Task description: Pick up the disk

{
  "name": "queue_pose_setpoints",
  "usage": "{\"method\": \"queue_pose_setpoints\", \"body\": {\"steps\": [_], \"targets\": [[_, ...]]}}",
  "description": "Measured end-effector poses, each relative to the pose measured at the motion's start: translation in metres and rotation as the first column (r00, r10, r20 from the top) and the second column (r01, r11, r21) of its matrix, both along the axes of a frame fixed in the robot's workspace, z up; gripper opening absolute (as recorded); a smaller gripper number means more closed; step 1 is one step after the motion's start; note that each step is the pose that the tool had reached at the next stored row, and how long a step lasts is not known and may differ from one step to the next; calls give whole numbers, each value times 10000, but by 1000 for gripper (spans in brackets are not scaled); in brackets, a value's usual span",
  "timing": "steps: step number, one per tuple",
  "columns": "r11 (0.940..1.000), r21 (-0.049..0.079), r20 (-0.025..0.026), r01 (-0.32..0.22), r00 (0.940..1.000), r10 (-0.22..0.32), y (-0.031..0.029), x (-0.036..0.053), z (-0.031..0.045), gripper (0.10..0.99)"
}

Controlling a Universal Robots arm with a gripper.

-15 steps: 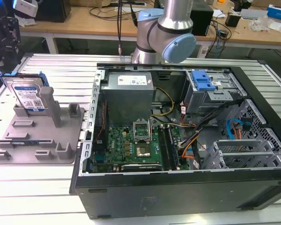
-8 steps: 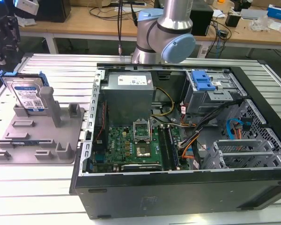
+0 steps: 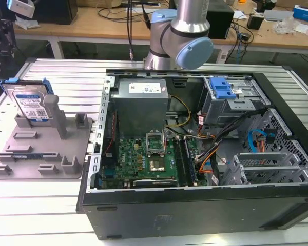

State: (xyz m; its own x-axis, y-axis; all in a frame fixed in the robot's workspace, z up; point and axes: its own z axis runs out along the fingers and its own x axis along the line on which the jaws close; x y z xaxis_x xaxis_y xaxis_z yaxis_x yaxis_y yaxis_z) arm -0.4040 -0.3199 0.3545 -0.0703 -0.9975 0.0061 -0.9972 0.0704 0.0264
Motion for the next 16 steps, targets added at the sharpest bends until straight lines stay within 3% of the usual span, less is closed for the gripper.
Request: {"method": "queue_pose_setpoints", "body": {"steps": [7, 16], "targets": [[9993, 0, 3, -378, 9993, 378, 40, -9, -55, 482], [9982, -1, 2, -603, 9982, 603, 42, -14, -129, 482]]}}
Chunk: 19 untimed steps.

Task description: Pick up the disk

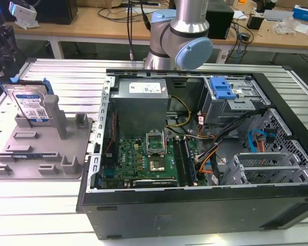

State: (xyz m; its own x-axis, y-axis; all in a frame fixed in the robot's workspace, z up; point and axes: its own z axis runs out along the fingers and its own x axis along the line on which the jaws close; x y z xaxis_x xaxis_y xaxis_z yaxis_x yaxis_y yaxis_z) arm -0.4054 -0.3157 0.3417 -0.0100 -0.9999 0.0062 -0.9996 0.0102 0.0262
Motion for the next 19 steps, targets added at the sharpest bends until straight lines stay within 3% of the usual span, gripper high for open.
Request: {"method": "queue_pose_setpoints", "body": {"steps": [19], "targets": [[9999, 1, 1, -110, 9999, 110, 0, 0, -148, 482]]}}
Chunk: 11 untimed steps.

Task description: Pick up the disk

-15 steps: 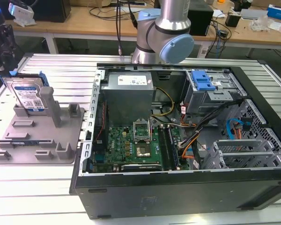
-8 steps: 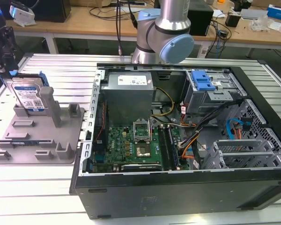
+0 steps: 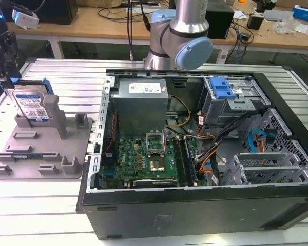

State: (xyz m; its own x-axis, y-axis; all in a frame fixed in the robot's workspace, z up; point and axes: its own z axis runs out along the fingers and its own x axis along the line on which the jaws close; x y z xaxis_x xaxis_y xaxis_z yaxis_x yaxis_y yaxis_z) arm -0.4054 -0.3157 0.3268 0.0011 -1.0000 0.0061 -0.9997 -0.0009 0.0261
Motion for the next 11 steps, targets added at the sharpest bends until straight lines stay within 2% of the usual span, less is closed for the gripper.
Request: {"method": "queue_pose_setpoints", "body": {"steps": [11], "targets": [[10000, 0, 0, -35, 10000, 35, 6, 0, -84, 482]]}}
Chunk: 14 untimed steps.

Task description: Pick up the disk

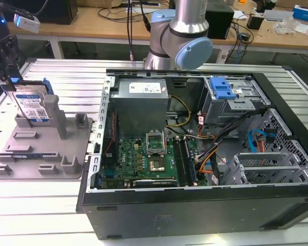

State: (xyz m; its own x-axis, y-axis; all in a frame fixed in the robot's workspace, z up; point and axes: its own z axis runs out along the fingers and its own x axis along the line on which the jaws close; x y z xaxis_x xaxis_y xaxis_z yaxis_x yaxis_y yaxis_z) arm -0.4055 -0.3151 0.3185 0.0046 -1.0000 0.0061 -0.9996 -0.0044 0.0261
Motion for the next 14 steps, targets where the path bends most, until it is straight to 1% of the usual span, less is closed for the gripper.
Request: {"method": "queue_pose_setpoints", "body": {"steps": [11, 14], "targets": [[10000, 0, 0, -26, 10000, 26, 13, 0, -81, 482], [10000, 0, 0, -34, 10000, 34, 17, 0, -114, 482]]}}
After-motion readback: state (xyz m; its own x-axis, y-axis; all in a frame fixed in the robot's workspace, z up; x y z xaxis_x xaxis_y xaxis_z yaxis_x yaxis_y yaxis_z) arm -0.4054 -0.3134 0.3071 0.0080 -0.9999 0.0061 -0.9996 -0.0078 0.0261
